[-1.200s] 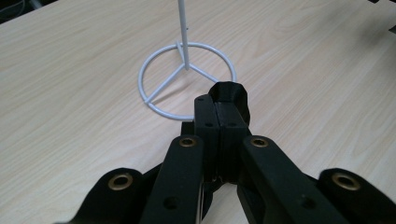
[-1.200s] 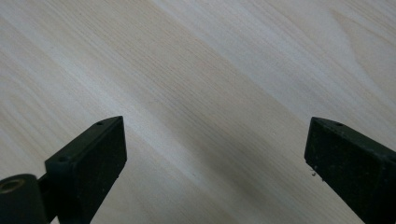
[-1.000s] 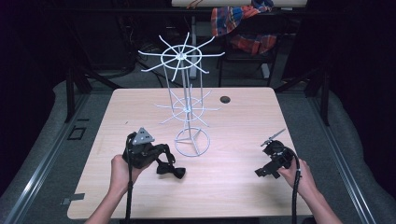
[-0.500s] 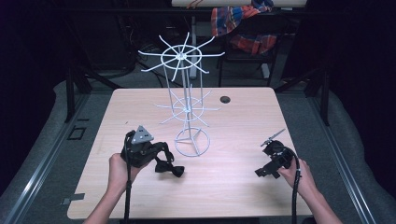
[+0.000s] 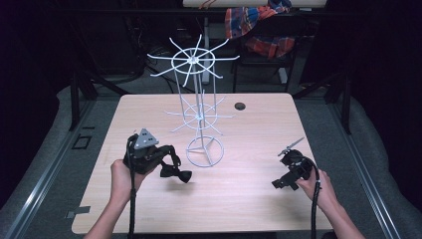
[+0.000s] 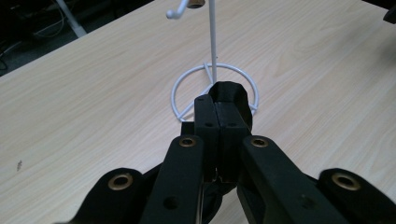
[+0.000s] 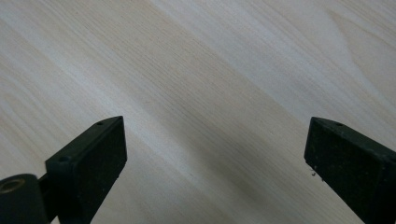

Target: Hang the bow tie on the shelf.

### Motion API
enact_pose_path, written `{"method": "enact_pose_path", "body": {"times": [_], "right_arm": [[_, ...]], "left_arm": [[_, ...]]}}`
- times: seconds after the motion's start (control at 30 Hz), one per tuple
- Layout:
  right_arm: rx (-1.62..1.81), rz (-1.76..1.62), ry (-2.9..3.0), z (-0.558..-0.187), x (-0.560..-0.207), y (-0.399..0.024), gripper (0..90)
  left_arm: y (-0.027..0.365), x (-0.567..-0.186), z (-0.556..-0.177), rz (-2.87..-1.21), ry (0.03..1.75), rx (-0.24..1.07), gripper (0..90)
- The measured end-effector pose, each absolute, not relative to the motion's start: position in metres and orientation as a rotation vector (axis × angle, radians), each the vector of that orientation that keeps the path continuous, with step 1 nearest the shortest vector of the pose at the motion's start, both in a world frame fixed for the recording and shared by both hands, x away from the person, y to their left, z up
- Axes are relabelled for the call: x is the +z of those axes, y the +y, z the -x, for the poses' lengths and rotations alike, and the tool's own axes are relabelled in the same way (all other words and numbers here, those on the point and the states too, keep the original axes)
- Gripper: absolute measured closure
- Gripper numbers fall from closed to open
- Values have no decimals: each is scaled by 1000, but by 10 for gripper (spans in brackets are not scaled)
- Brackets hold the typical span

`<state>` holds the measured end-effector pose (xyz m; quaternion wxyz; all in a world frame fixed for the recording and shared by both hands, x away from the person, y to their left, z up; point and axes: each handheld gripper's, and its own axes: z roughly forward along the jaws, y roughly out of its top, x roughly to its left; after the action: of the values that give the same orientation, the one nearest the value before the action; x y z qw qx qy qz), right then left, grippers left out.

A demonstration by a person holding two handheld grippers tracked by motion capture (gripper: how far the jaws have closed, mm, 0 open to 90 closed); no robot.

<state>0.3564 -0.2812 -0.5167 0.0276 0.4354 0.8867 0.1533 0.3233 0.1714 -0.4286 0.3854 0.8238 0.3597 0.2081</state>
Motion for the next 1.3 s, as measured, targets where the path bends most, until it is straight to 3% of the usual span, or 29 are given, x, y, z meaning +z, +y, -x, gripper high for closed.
{"method": "enact_pose_path", "body": {"times": [1.3], "right_arm": [[469, -1348, 2736, -357, -517, -281, 55]], "left_arm": [[180, -397, -336, -2030, 938, 664, 894]]}}
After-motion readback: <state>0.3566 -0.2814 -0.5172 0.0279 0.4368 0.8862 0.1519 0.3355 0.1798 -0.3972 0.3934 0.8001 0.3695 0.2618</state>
